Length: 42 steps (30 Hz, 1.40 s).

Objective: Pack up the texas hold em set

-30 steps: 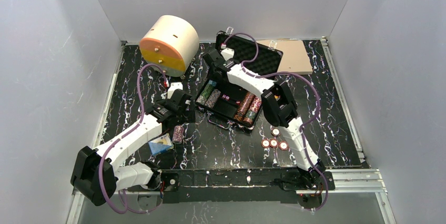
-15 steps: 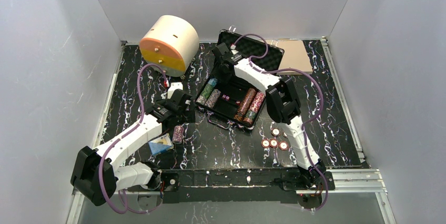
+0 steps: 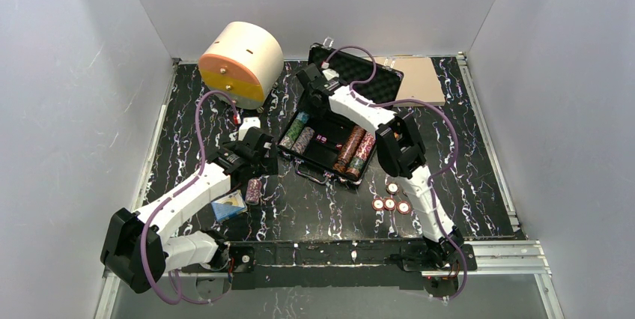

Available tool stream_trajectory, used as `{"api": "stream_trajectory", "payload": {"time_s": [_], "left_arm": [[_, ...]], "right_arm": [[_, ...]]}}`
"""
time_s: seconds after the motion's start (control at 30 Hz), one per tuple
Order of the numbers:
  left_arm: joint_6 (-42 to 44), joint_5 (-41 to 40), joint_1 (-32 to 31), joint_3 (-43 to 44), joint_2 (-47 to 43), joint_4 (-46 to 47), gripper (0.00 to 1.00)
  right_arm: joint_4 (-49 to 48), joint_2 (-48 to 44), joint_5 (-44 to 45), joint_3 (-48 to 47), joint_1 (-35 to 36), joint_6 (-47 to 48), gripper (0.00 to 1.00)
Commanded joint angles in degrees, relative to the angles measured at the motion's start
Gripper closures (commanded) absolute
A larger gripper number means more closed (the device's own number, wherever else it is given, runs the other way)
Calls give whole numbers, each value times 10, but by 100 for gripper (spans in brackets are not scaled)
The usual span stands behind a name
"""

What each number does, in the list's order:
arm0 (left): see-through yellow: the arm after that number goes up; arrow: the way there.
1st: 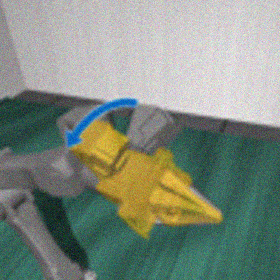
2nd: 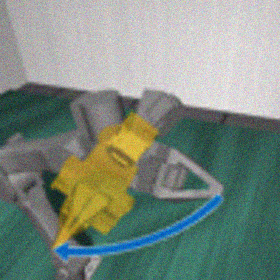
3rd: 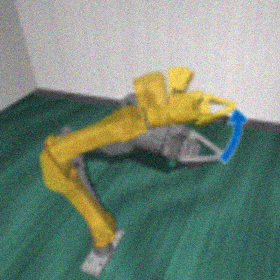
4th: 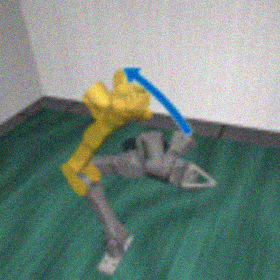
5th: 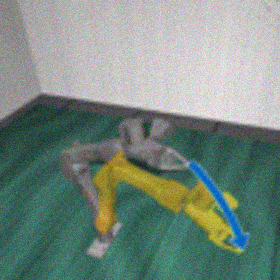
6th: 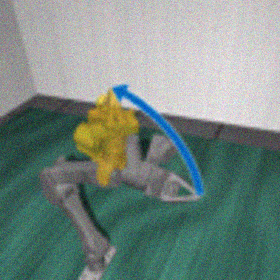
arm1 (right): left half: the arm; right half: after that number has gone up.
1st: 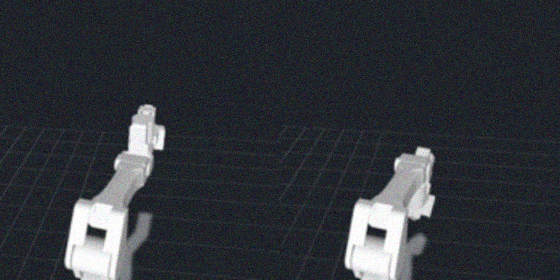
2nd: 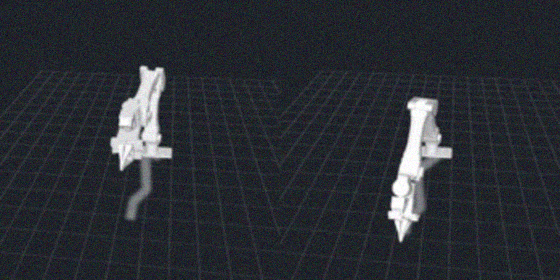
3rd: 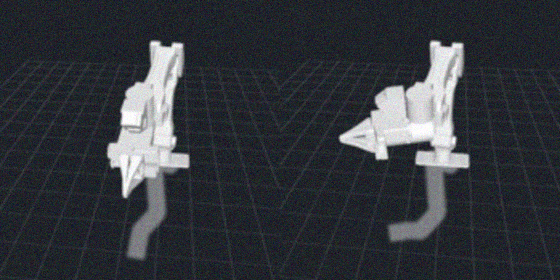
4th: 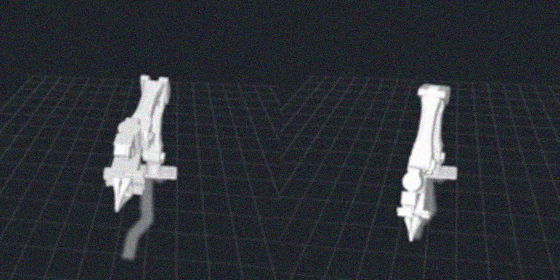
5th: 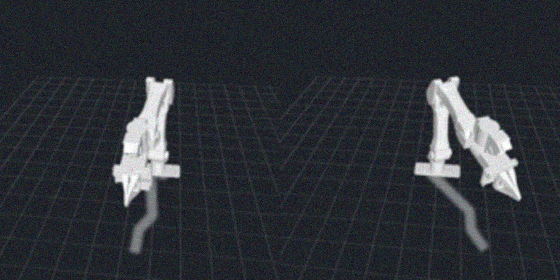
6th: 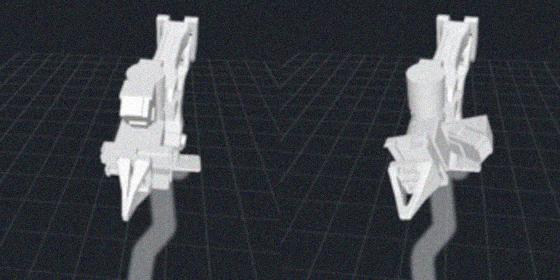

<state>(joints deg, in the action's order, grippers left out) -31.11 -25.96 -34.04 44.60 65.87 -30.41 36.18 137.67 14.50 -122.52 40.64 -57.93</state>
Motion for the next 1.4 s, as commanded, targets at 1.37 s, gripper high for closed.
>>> {"api": "stream_trajectory", "payload": {"time_s": [1.37], "left_arm": [[-20, -29, -1, -17, -4, -46, 3]], "right_arm": [[16, -114, 13, 103, -2, 10, 81]]}}
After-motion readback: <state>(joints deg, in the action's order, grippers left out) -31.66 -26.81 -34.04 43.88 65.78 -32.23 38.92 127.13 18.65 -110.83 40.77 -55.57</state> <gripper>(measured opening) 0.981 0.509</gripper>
